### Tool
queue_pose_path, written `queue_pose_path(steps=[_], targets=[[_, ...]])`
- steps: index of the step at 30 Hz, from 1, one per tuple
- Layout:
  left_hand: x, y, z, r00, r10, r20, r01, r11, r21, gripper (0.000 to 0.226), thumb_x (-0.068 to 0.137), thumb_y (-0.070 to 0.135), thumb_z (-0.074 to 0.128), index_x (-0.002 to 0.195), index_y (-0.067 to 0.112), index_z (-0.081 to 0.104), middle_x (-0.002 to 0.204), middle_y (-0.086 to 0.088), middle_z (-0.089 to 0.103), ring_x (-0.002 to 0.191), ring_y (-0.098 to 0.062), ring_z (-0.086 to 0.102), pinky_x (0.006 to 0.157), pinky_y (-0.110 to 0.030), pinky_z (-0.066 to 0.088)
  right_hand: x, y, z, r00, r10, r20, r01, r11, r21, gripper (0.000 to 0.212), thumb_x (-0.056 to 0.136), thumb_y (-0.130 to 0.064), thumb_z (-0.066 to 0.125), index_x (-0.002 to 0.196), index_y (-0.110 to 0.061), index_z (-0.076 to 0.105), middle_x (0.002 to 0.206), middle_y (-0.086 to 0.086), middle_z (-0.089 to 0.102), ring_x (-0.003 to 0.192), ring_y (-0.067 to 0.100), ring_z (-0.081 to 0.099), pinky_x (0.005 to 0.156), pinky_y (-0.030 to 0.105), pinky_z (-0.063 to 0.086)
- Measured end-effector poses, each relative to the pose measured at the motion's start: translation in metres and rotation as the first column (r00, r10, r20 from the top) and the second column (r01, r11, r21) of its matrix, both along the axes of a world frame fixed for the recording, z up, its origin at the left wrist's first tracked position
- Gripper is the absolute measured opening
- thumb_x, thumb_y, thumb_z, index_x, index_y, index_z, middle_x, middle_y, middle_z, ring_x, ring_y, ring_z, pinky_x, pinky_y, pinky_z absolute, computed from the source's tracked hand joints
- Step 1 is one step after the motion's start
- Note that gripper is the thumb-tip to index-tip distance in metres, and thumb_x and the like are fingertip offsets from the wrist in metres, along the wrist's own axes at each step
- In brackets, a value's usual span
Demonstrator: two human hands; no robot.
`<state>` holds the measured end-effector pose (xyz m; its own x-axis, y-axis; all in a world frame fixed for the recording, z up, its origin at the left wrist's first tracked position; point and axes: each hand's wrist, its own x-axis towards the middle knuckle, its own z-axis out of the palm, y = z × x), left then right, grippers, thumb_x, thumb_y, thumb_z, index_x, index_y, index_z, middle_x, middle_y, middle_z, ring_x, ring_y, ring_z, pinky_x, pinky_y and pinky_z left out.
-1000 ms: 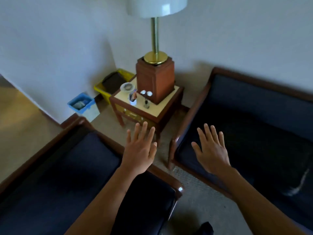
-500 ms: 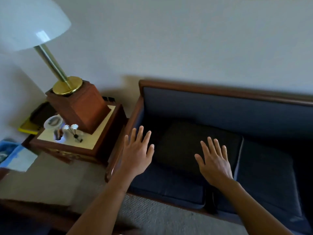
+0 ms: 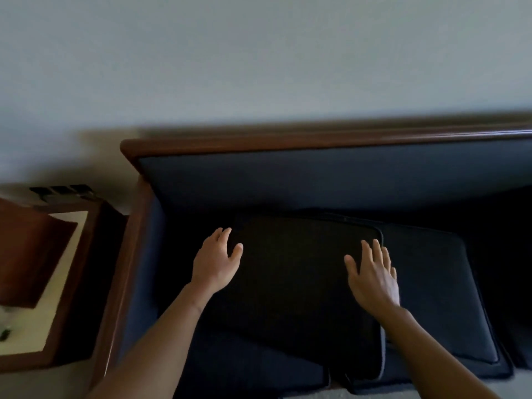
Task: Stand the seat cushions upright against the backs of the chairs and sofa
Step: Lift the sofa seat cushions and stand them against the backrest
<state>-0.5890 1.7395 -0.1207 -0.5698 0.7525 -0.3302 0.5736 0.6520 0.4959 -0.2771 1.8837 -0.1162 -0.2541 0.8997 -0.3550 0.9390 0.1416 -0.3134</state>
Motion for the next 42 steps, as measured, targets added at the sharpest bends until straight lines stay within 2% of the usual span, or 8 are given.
queue_pose_path(steps=[7,13,18,25,30,33,37,42], targets=[[-0.031,0.056,-0.105,0.98,0.135,0.144,-0.11,0.98,-0.169,0.08,0.106,0.062,0.047,0.17,0.02,0.025,0.178,-0.01,0.02,0.162,-0.031,0.027,0.126,-0.051,0.034,-0.009,0.048,-0.063,0.93,-0.368,-0.016,0.366,0.927,-0.082,0.095,0.101,-0.062,0.042,0.165,-0.011,-0.005,0.175,0.011,0.002,0.159,0.037,0.016,0.108,0.059,0.043],[-0.042,0.077,-0.162,0.934,0.319,0.159,-0.255,0.911,-0.325,0.1,0.099,0.074,0.051,0.173,0.026,0.005,0.178,-0.012,0.017,0.159,-0.039,0.029,0.123,-0.057,0.035,-0.008,0.064,-0.092,0.861,-0.509,0.003,0.509,0.86,-0.031,0.103,0.09,-0.079,0.046,0.162,-0.015,0.011,0.151,0.023,0.047,0.122,0.05,0.058,0.093,0.058,0.05],[-0.037,0.084,-0.194,0.855,0.475,0.209,-0.423,0.871,-0.248,0.107,0.09,0.079,0.06,0.169,0.025,0.013,0.171,-0.015,0.032,0.151,-0.044,0.041,0.118,-0.058,0.04,-0.006,0.071,-0.107,0.838,-0.546,-0.006,0.546,0.838,-0.015,0.098,0.084,-0.084,0.048,0.153,-0.02,0.02,0.13,0.026,0.062,0.115,0.051,0.06,0.099,0.06,0.045],[-0.044,0.073,-0.192,0.817,0.529,0.23,-0.489,0.847,-0.211,0.123,0.071,0.095,0.055,0.167,0.025,0.023,0.168,-0.014,0.039,0.15,-0.043,0.042,0.122,-0.063,0.034,-0.002,0.066,-0.102,0.835,-0.547,-0.063,0.549,0.836,0.019,0.097,0.085,-0.082,0.053,0.152,-0.018,0.024,0.142,0.02,0.056,0.119,0.048,0.059,0.099,0.057,0.043],[-0.051,0.05,-0.154,0.772,0.58,0.261,-0.591,0.806,-0.045,0.125,0.063,0.102,0.056,0.162,0.028,0.033,0.161,-0.009,0.049,0.144,-0.041,0.05,0.118,-0.063,0.04,-0.011,0.058,-0.069,0.856,-0.487,-0.173,0.505,0.86,0.077,0.1,0.08,-0.082,0.058,0.15,-0.018,0.028,0.144,0.016,0.055,0.118,0.046,0.06,0.096,0.055,0.045],[-0.051,0.035,-0.116,0.721,0.615,0.32,-0.671,0.734,0.104,0.125,0.067,0.104,0.051,0.163,0.026,0.034,0.164,-0.009,0.048,0.148,-0.039,0.047,0.122,-0.059,0.037,-0.023,0.056,-0.034,0.862,-0.417,-0.289,0.471,0.869,0.15,0.1,0.077,-0.079,0.065,0.15,-0.019,0.031,0.147,0.01,0.053,0.12,0.045,0.06,0.096,0.054,0.044],[-0.054,0.027,-0.054,0.647,0.672,0.36,-0.762,0.585,0.277,0.106,0.093,0.088,0.038,0.169,0.015,0.025,0.171,-0.017,0.036,0.155,-0.04,0.036,0.126,-0.055,0.028,-0.036,0.059,0.013,0.843,-0.289,-0.454,0.422,0.879,0.223,0.1,0.076,-0.081,0.068,0.149,-0.021,0.033,0.15,0.005,0.052,0.127,0.039,0.058,0.101,0.055,0.043],[-0.066,0.008,0.008,0.452,0.622,0.639,-0.889,0.257,0.379,0.106,0.087,0.093,0.047,0.17,0.031,0.027,0.176,-0.003,0.031,0.159,-0.026,0.031,0.13,-0.053,0.021,-0.04,0.057,0.057,0.654,-0.202,-0.729,0.474,0.86,0.187,0.102,0.068,-0.094,0.057,0.141,-0.024,0.041,0.131,0.003,0.063,0.113,0.02,0.061,0.097,0.04,0.047]])
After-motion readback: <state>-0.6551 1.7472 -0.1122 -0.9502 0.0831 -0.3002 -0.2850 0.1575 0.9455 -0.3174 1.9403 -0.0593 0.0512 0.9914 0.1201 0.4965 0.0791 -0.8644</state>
